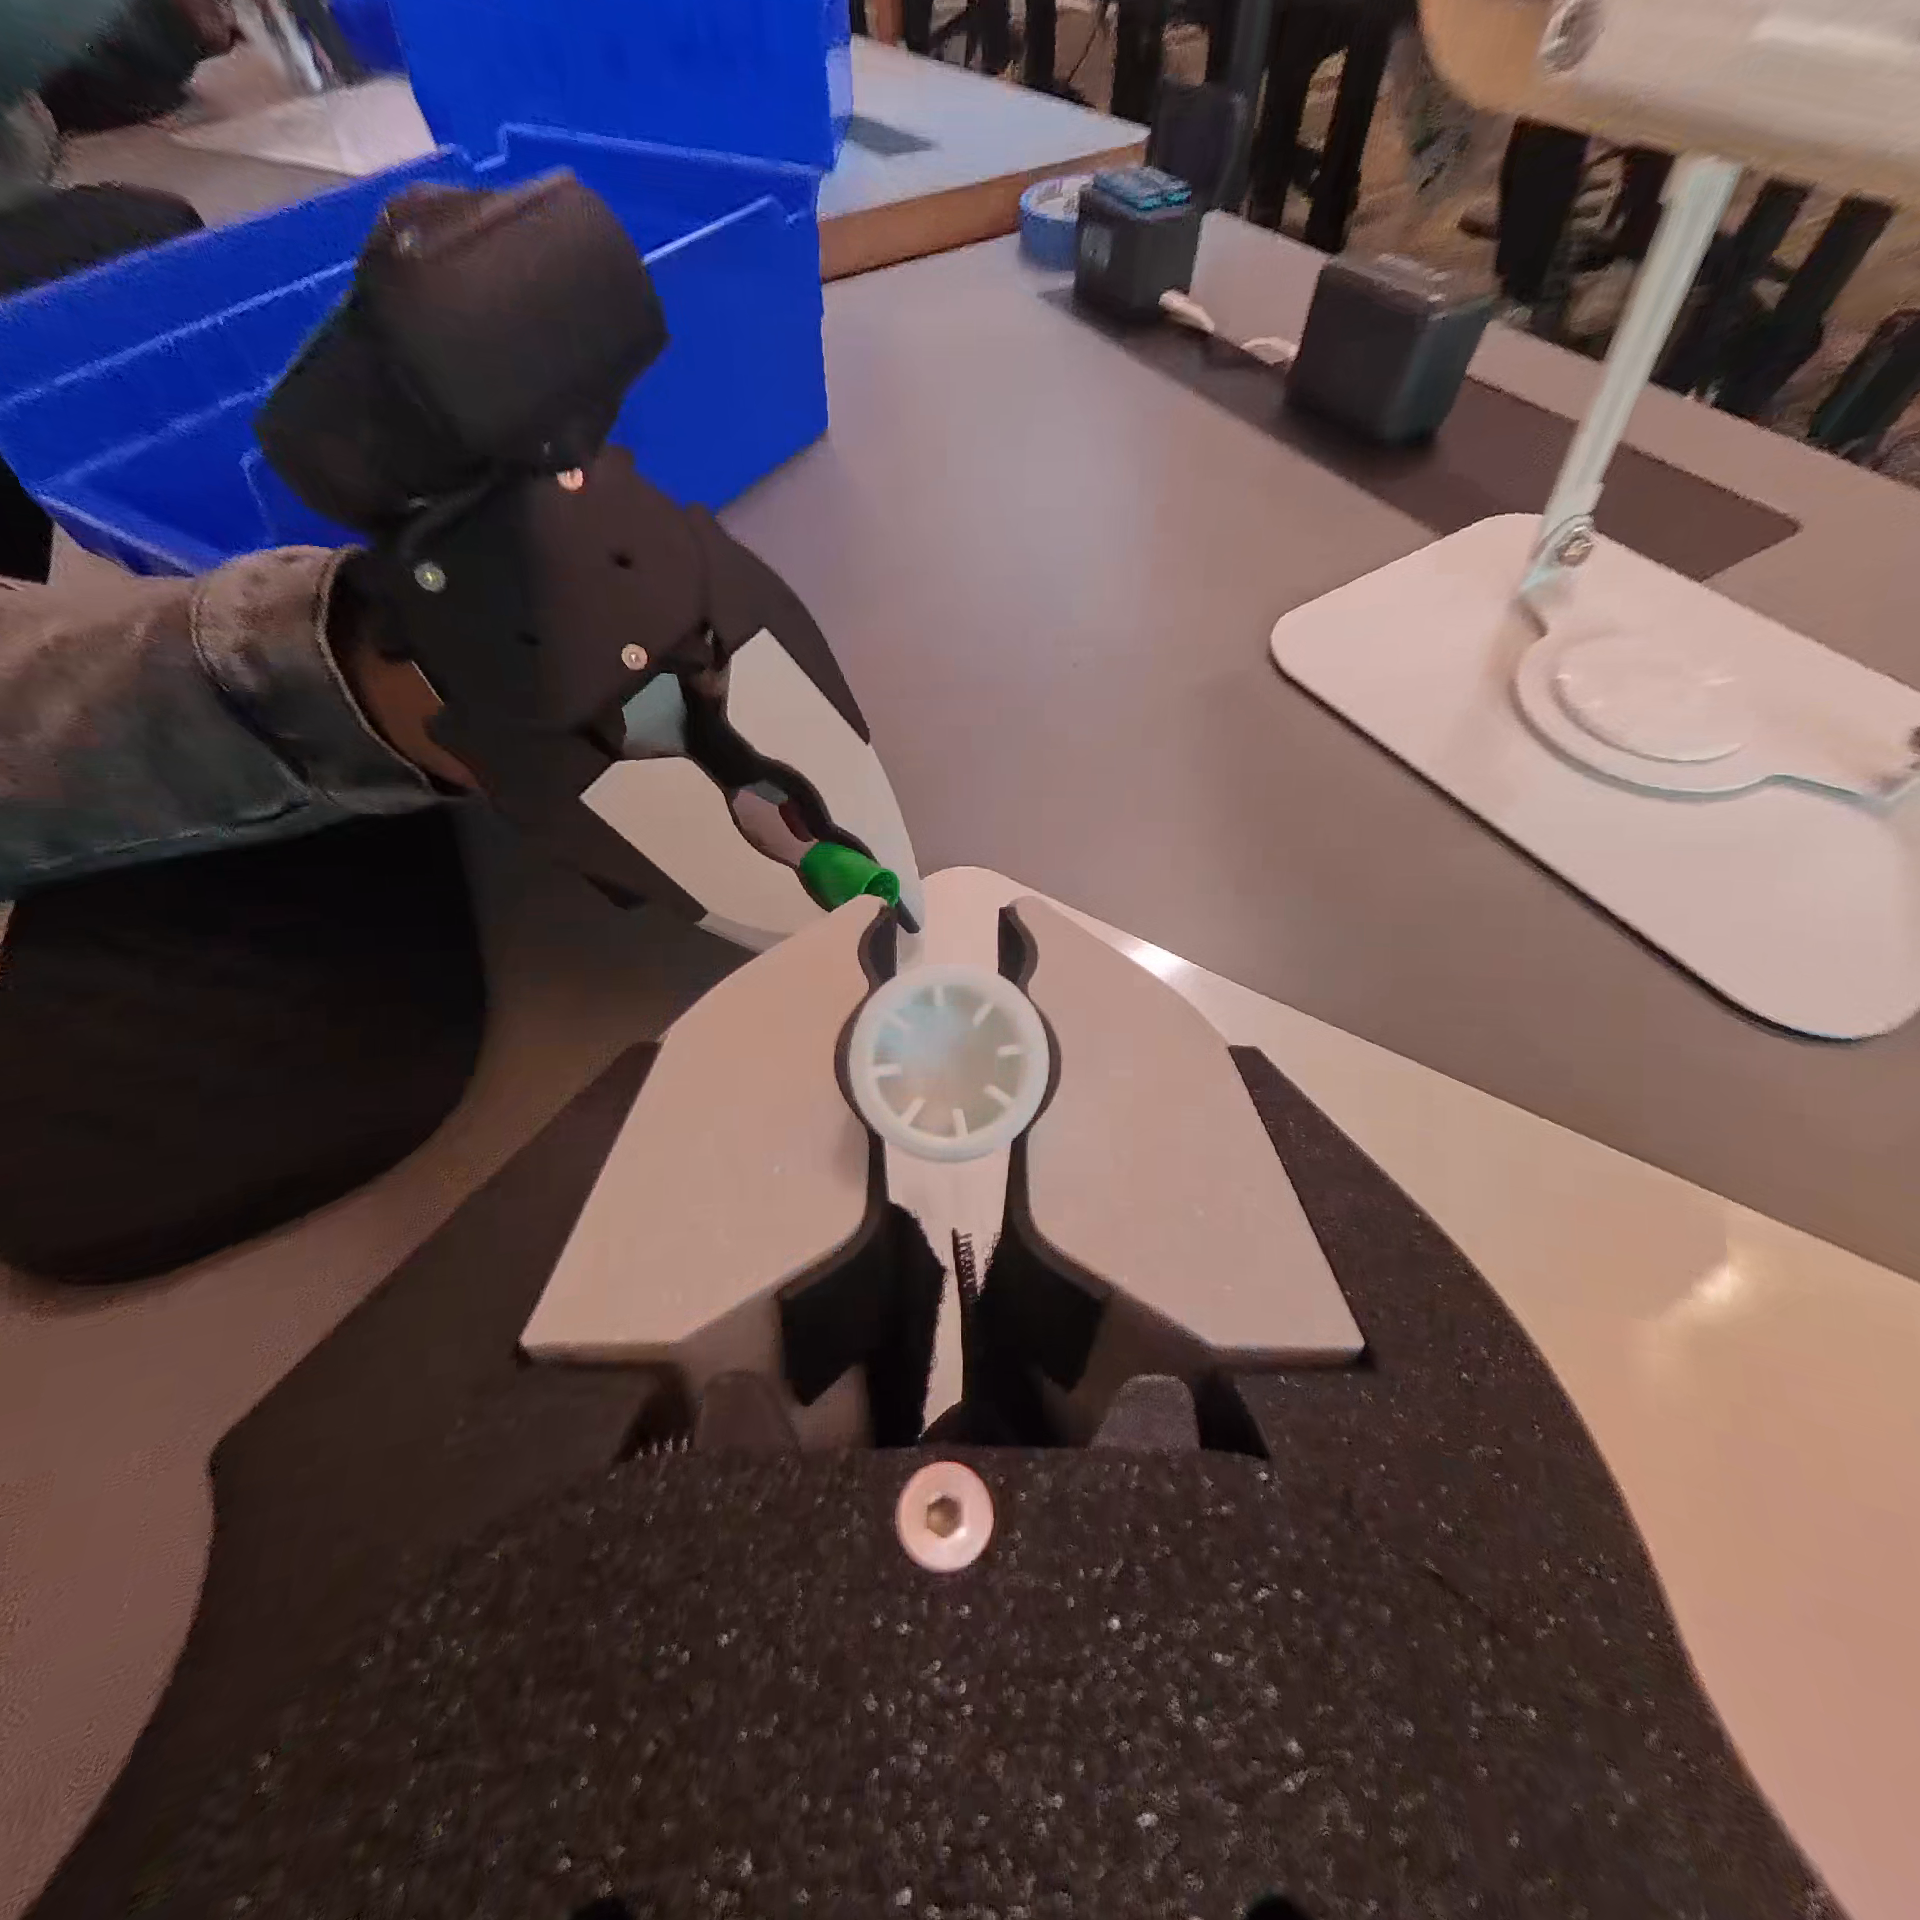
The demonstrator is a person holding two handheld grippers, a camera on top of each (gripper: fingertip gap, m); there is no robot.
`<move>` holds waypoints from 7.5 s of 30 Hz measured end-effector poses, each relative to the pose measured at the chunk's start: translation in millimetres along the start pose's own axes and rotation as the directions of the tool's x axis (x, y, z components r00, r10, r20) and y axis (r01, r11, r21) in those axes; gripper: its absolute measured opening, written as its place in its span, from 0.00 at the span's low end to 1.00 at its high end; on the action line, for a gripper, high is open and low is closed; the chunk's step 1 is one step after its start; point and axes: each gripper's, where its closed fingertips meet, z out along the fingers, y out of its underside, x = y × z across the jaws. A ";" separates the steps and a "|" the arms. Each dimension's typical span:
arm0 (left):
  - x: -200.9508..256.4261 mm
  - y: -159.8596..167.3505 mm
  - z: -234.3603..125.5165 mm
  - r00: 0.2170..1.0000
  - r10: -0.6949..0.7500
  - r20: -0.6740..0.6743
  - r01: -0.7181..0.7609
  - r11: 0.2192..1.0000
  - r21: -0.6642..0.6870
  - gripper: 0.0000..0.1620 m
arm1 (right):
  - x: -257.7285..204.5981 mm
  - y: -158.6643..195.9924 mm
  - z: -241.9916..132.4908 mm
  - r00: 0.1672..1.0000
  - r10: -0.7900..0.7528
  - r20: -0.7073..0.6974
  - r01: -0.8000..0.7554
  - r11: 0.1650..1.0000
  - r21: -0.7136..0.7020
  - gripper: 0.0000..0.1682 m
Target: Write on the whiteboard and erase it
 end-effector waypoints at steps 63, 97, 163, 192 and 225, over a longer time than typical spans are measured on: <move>2.6 2.1 0.7 0.998 -0.027 -0.054 0.028 0.999 0.019 0.09 | -2.6 43.0 -12.0 0.999 0.039 -0.017 -0.041 0.984 -0.173 0.11; 5.4 1.2 0.8 0.996 -0.039 -0.076 0.042 0.999 0.032 0.10 | 30.0 27.7 13.5 0.997 0.038 -0.067 -0.045 0.994 -0.104 0.12; 5.8 -0.3 1.4 0.996 -0.022 -0.087 0.026 0.999 0.044 0.10 | 79.2 34.6 -26.8 0.974 0.071 -0.216 -0.095 0.990 -0.105 0.11; 7.0 -0.1 1.6 0.996 -0.023 -0.091 0.027 0.999 0.046 0.10 | 114.1 44.8 -32.4 0.955 0.100 -0.280 -0.150 0.975 -0.163 0.12; 8.5 -0.6 2.0 0.995 -0.026 -0.098 0.031 0.998 0.049 0.10 | 139.0 55.6 -57.2 0.936 0.089 -0.342 -0.174 0.959 -0.225 0.12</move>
